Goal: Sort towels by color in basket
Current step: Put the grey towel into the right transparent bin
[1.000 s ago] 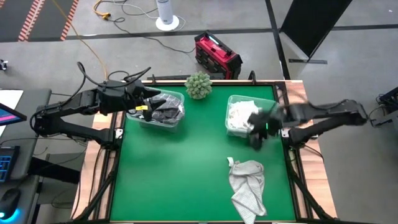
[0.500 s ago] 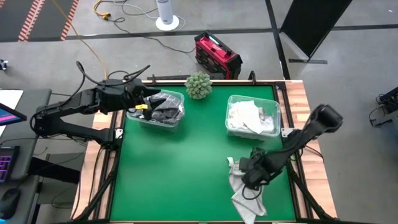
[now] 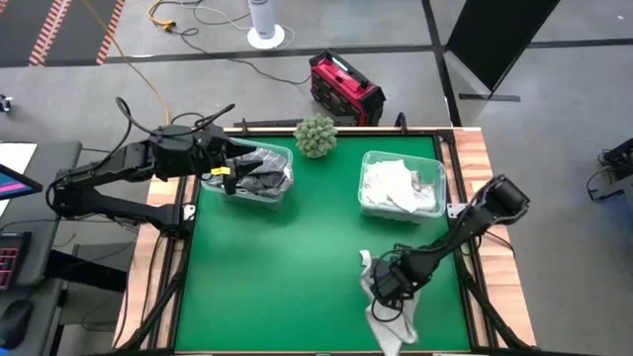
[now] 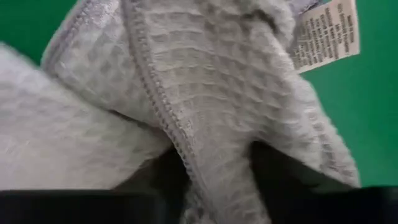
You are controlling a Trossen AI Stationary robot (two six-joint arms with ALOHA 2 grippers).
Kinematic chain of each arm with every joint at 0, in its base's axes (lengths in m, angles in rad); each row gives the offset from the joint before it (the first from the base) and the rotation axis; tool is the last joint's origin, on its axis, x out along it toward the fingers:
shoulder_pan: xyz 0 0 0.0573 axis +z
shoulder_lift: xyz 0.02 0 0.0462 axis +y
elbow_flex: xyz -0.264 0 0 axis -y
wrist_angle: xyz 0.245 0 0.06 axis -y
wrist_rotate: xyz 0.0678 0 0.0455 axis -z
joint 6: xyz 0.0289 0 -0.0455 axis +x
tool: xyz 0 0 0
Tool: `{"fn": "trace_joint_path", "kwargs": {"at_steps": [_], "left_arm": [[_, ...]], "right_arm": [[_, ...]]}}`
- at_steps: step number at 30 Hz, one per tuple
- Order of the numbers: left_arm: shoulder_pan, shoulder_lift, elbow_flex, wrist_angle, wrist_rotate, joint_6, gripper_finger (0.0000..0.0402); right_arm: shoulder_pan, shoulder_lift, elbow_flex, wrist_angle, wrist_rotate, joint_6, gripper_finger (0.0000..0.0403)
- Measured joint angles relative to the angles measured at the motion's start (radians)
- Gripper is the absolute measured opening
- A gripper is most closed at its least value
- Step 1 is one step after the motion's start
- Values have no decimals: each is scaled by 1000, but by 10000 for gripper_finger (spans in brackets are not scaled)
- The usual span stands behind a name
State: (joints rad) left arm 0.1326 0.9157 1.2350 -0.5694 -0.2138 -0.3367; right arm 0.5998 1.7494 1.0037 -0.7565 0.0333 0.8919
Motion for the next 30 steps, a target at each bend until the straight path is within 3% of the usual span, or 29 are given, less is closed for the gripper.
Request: {"fn": "trace_joint_path", "kwargs": {"at_steps": [5, 6, 12, 22, 25, 30], "left_arm": [[0, -1, 0, -7, 0, 14, 240], [0, -1, 0, -14, 0, 18, 240], [0, -1, 0, -24, -8, 19, 240], [0, 0, 0, -24, -58, 40, 240], [0, -3, 0, -24, -59, 40, 240], [0, -10, 0, -26, -58, 26, 240]], "right_arm": [[-56, -33, -4, 3, -16, -78, 41], [-72, -45, -5, 4, -17, -94, 27], [-206, -166, 31, 3, 1, -175, 34], [-461, -472, 163, 18, 113, -339, 27], [-501, -588, 201, 40, 221, -374, 27], [-531, -776, 257, -35, 534, -372, 27]]}}
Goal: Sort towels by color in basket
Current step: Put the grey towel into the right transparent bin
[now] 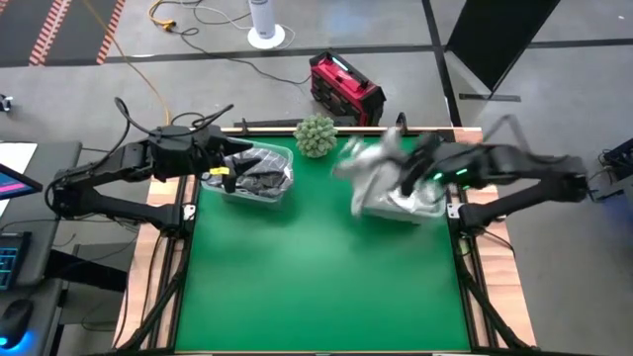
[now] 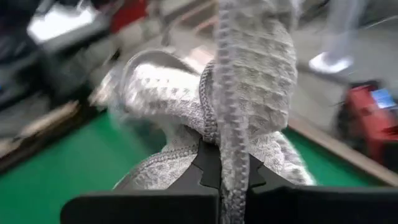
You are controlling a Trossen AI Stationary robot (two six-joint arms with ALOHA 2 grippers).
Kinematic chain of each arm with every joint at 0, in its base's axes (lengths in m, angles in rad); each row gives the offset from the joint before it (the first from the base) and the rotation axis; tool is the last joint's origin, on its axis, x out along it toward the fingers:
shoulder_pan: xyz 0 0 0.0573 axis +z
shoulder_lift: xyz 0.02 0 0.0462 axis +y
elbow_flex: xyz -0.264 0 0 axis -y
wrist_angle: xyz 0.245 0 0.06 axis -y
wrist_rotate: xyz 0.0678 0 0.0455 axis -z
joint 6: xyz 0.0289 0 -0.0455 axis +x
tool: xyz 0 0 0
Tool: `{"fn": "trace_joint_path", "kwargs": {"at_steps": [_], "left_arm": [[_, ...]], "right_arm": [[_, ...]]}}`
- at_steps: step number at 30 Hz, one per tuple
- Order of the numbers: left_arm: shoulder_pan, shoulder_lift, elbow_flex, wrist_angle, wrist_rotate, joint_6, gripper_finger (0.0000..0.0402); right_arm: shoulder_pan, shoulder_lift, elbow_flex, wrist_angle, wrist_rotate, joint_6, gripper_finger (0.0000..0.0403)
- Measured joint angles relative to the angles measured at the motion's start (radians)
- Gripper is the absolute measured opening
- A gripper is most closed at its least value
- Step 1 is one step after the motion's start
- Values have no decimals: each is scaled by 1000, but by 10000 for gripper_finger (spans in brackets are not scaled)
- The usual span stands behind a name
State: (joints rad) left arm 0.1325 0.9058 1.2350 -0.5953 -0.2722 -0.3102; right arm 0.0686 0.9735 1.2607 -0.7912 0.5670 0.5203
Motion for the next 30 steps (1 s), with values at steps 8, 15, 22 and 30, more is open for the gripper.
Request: {"fn": "trace_joint_path", "kwargs": {"at_steps": [8, 15, 22, 30], "left_arm": [[0, -12, 0, -19, 0, -4, 240], [0, -10, 0, -19, 0, -6, 240], [0, 0, 0, -15, -10, 10, 240], [0, 6, 0, -1, -25, 21, 240]], "right_arm": [[1, -113, 83, -532, 82, 177, 27], [1, -76, 68, -743, -59, 252, 27], [-46, 25, -50, -681, 4, 286, 27], [-183, 167, -300, -387, -231, 269, 27]]}}
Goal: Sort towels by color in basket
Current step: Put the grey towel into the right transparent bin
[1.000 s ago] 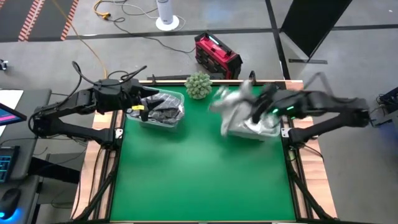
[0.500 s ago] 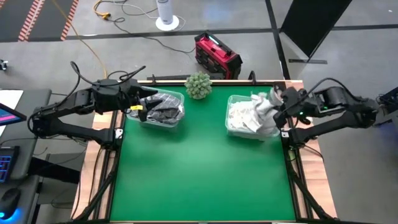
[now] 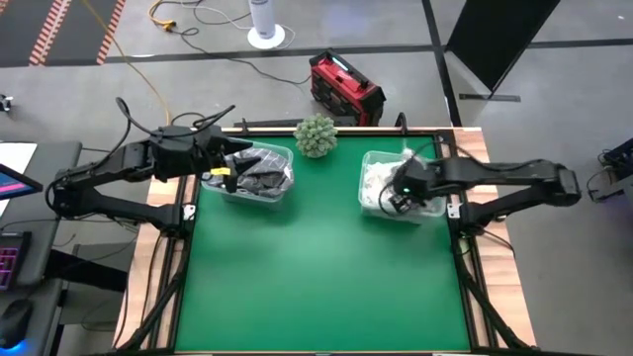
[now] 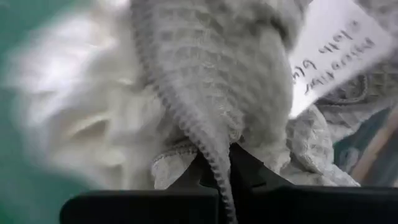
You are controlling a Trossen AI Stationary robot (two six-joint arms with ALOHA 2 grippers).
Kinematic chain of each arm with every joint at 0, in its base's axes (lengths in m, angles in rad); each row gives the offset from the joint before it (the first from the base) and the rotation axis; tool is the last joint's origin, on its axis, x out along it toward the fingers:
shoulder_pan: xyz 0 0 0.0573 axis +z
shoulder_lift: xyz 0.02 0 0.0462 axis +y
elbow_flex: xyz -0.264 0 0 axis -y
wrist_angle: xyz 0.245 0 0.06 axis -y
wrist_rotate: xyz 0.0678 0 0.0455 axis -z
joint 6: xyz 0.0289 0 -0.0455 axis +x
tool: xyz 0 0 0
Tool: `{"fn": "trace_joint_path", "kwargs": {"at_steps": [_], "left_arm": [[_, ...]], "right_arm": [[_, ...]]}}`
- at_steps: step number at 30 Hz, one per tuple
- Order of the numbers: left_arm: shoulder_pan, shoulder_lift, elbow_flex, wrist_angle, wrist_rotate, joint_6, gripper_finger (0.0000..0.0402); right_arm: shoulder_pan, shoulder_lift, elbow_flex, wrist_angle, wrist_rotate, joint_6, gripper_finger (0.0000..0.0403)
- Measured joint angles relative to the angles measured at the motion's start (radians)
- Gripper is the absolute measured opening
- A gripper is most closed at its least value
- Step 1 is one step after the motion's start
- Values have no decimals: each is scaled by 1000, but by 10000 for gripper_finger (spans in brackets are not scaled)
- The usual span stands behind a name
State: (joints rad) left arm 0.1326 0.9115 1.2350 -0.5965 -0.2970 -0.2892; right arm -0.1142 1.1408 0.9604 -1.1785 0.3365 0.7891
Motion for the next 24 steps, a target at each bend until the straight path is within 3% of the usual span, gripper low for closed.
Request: {"fn": "trace_joint_path", "kwargs": {"at_steps": [7, 11, 21, 24], "left_arm": [[0, 0, 0, 21, 0, -12, 240], [0, 0, 0, 20, 0, -19, 240], [0, -11, 0, 10, 3, -25, 240], [0, -11, 0, 10, 3, -21, 240]], "right_arm": [[-152, 86, -156, 247, -209, 7, 27], [-201, 118, -171, 261, -249, -8, 40], [-301, 32, -40, 151, -269, -68, 215], [-337, 11, 22, 87, -334, -68, 263]]}}
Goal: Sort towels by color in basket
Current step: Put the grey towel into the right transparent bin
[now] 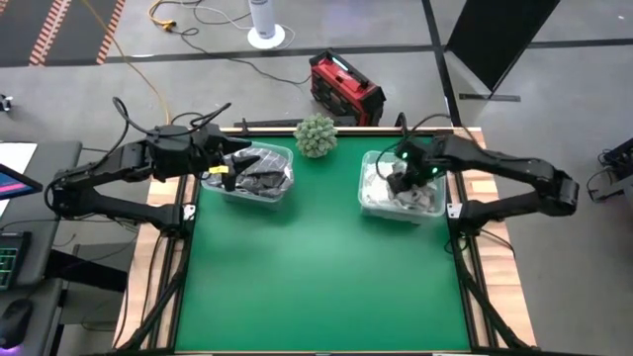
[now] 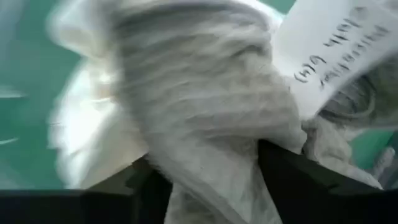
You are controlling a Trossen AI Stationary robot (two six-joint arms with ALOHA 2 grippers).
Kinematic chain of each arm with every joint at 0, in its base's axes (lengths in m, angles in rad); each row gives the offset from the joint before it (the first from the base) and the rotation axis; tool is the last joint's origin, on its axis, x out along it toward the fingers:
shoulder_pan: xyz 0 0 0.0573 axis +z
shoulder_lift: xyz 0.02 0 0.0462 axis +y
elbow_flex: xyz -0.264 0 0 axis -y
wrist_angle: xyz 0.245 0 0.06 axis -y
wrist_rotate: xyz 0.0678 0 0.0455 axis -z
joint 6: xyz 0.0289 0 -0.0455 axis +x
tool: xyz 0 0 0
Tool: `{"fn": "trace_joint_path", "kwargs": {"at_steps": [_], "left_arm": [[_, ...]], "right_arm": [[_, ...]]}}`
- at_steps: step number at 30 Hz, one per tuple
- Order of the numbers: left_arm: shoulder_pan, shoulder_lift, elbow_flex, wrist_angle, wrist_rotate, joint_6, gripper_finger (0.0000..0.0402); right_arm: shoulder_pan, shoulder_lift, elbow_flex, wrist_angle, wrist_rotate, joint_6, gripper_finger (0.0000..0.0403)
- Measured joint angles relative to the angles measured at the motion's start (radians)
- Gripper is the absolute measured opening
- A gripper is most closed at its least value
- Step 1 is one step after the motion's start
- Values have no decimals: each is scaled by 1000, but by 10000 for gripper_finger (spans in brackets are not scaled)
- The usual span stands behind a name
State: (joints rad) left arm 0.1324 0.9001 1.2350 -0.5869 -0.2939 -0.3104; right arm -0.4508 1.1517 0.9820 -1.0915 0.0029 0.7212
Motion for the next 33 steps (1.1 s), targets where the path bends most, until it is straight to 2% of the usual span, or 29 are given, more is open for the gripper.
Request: {"fn": "trace_joint_path", "kwargs": {"at_steps": [4, 8, 12, 15, 22, 27, 30, 33], "left_arm": [[0, 0, 0, 0, 0, 2, 240], [0, 0, 0, 0, 0, 3, 240], [0, 0, 0, 0, 0, 4, 240], [0, 0, 0, 0, 0, 4, 240], [0, 0, 0, 0, 0, 4, 240], [0, 0, 0, 0, 0, 3, 240], [0, 0, 0, -2, 0, 2, 240], [0, 0, 0, -6, 0, 2, 240]], "right_arm": [[-40, -33, 104, -115, -58, -14, 300], [-74, -47, 235, -241, -50, -3, 309], [-112, -66, 324, -258, 95, -8, 309], [-139, -67, 330, -242, 205, -67, 307], [-181, -8, 261, -109, 204, -181, 296], [-198, 47, 201, -33, 178, -200, 255], [-211, 79, 162, -39, 167, -207, 202], [-221, 95, 141, -40, 159, -215, 130]]}}
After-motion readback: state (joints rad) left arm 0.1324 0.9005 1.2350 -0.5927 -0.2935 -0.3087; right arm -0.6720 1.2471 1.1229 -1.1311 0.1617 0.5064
